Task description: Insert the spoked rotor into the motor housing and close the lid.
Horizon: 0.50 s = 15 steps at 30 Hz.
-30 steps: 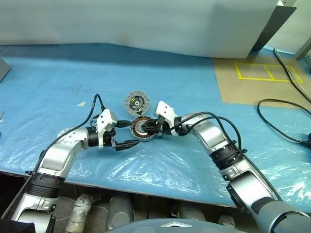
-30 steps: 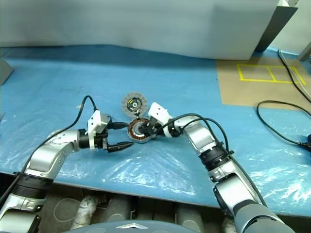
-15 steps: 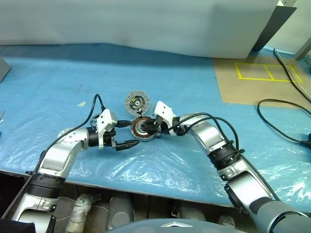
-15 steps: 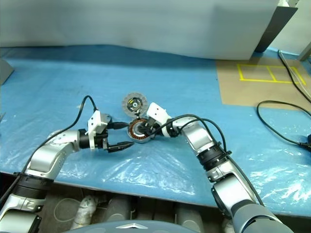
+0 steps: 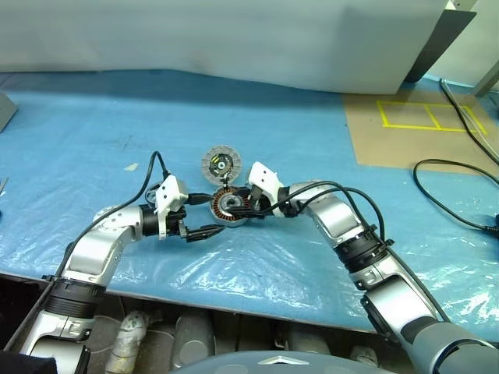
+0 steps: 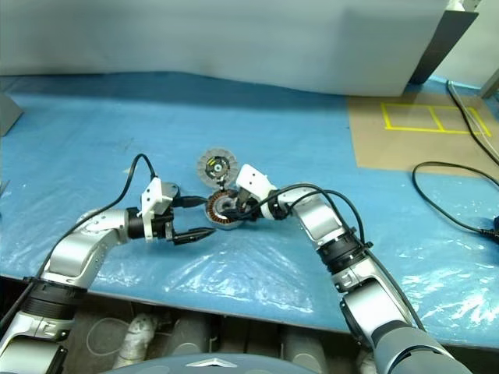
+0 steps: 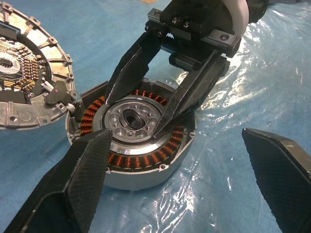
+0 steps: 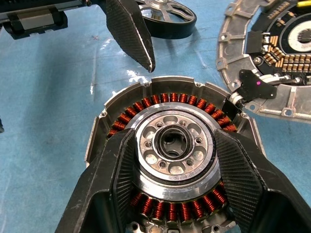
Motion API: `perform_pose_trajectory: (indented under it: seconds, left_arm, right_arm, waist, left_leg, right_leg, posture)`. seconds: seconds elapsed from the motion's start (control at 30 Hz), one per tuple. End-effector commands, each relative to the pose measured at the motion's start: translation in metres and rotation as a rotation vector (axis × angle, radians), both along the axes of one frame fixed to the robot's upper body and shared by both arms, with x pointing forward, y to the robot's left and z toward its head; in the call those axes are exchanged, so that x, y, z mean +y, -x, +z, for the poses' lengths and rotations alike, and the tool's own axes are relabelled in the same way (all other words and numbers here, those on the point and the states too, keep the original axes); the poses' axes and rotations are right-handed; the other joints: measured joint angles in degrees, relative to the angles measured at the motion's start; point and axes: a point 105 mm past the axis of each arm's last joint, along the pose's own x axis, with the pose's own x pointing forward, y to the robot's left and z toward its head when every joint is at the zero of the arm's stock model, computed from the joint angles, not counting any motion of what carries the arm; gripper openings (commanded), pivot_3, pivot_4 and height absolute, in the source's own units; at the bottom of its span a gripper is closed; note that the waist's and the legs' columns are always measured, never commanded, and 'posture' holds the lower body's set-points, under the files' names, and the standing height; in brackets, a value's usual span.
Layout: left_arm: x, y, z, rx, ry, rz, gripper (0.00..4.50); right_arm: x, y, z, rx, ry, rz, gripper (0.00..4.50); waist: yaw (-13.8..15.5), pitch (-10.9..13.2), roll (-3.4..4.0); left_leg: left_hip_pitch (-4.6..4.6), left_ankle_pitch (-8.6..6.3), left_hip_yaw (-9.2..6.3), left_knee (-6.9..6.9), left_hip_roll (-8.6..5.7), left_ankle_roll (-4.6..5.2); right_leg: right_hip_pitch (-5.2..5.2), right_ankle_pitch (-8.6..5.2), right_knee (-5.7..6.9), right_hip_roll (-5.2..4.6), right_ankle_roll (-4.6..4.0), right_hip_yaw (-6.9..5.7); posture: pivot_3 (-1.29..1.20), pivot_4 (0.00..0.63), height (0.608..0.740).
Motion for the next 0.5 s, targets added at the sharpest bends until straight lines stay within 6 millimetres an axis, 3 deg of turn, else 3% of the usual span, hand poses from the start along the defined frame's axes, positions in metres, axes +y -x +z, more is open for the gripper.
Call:
perform_pose_trajectory:
  seconds: [0.03, 0.17, 0.2, 0.27, 0.43, 0.5]
  left_arm:
    - [0.000, -0.001, 0.006, -0.028, 0.010, -0.001, 4.50]
    - [0.000, -0.002, 0.006, -0.029, 0.010, 0.000, 4.50]
    - [0.000, -0.002, 0.006, -0.029, 0.010, 0.001, 4.50]
    - [0.001, -0.002, 0.006, -0.029, 0.009, 0.002, 4.50]
    - [0.001, -0.001, 0.007, -0.030, 0.009, 0.005, 4.50]
    - [0.001, 0.000, 0.007, -0.031, 0.009, 0.005, 4.50]
  right_arm:
    - [0.002, 0.002, 0.024, -0.019, -0.082, 0.016, 2.50]
    - [0.004, 0.004, 0.038, -0.006, -0.145, 0.028, 2.50]
    - [0.005, 0.004, 0.042, -0.007, -0.166, 0.028, 2.32]
    - [0.007, 0.004, 0.046, -0.009, -0.194, 0.027, 1.93]
    - [0.010, 0.006, 0.030, 0.012, -0.148, 0.031, 0.25]
    - [0.010, 0.006, 0.028, 0.014, -0.142, 0.025, 0.01]
  waist:
    - [0.0, 0.0, 0.00]
    - [0.0, 0.0, 0.00]
    - [0.0, 0.0, 0.00]
    - [0.0, 0.0, 0.00]
    - [0.0, 0.0, 0.00]
    - [0.0, 0.0, 0.00]
  left_leg:
    - [0.00, 0.00, 0.00, 0.00, 0.00, 0.00]
    - [0.00, 0.00, 0.00, -0.01, 0.00, 0.00]
    - [0.00, 0.00, 0.00, -0.01, 0.00, 0.00]
    - [0.00, 0.00, 0.00, -0.01, 0.01, 0.00]
    - [-0.01, 0.00, 0.00, 0.00, 0.00, 0.00]
    - [0.00, 0.00, 0.00, -0.01, 0.00, 0.00]
  right_leg:
    - [0.00, 0.00, 0.00, 0.00, 0.00, 0.00]
    - [-0.01, 0.00, -0.01, 0.00, 0.00, 0.00]
    - [-0.01, 0.00, 0.00, 0.00, 0.00, 0.00]
    - [-0.01, 0.00, 0.00, 0.00, 0.00, 0.00]
    - [-0.01, 0.00, 0.00, 0.00, 0.00, 0.00]
    - [-0.02, 0.00, 0.00, 0.00, 0.00, 0.00]
  posture:
    - [0.00, 0.150, 0.740]
    - [0.00, 0.150, 0.740]
    - [0.00, 0.150, 0.740]
    - [0.00, 0.150, 0.740]
    - [0.00, 0.150, 0.740]
    - [0.00, 0.150, 0.740]
